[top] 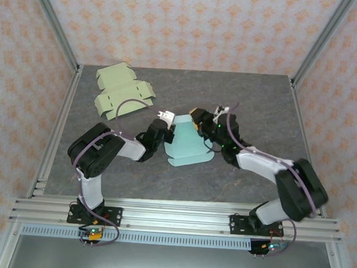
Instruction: Fold the paper box
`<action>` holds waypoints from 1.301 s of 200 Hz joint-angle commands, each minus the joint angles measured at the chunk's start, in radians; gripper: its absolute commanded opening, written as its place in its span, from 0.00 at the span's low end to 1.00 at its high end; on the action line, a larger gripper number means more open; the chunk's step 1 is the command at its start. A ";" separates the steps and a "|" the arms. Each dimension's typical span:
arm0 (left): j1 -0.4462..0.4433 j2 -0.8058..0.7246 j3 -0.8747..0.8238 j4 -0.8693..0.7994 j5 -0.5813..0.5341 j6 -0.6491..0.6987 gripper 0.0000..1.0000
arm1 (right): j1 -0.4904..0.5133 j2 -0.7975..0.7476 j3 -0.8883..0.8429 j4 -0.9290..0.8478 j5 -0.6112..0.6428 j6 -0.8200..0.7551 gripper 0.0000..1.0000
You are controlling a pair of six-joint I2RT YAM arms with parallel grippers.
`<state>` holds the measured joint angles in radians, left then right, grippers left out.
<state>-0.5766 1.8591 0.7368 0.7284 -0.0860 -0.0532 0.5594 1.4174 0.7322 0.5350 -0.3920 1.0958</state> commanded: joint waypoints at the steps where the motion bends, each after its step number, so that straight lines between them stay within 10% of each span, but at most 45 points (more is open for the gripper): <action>1: -0.009 -0.066 -0.061 0.048 0.034 0.112 0.14 | -0.005 -0.118 0.141 -0.483 0.017 -0.319 0.52; 67: -0.007 -0.149 -0.149 0.035 0.312 0.322 0.14 | -0.140 0.247 0.678 -1.297 -0.205 -1.030 0.58; 127: 0.007 -0.087 -0.149 0.095 0.235 0.276 0.17 | -0.114 0.355 0.658 -1.231 -0.426 -1.094 0.59; 209: 0.021 -0.082 -0.199 0.202 0.217 0.216 0.42 | -0.066 0.447 0.670 -1.219 -0.341 -1.053 0.44; 260: 0.020 -0.123 -0.294 0.342 0.143 0.213 0.29 | -0.062 0.440 0.644 -1.221 -0.339 -1.017 0.37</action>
<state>-0.5621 1.7809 0.4801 0.9543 0.1379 0.1577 0.4931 1.8572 1.4105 -0.6598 -0.7605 0.0616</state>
